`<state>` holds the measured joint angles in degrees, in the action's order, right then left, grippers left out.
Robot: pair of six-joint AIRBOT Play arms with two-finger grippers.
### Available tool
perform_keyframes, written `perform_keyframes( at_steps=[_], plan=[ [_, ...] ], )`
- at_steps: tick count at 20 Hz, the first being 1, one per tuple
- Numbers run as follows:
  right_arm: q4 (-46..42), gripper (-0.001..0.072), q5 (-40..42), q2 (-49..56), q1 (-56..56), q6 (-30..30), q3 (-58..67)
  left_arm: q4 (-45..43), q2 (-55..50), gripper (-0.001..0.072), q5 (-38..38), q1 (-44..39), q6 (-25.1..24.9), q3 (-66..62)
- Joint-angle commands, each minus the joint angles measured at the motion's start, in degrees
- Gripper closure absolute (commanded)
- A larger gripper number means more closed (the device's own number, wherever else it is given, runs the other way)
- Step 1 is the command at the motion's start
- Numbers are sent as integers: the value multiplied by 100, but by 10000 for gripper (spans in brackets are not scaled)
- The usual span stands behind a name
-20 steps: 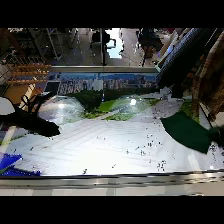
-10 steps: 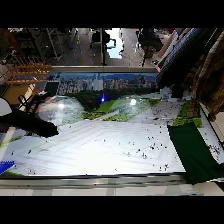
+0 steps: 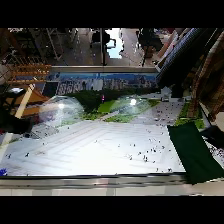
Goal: Fold the clothes and pants, and hang the long-sleeved shirts on hangers.
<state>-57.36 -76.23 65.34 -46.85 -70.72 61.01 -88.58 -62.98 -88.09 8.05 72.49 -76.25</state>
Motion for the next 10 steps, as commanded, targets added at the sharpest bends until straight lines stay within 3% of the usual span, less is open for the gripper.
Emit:
perform_keyframes(
  at_steps=[1,4,6,10],
  plan=[
    [-358,222,625,142,2417,249,120,-407,208,696,280,372,76,-37],
    [-1390,385,2208,144,3574,249,120,-420,297,696,382,420,79,-37],
    [-1637,689,2957,142,3759,260,125,-422,286,696,385,420,79,-37],
    [-1690,695,3871,138,3755,291,138,-422,286,696,385,420,79,-37]
  ],
)
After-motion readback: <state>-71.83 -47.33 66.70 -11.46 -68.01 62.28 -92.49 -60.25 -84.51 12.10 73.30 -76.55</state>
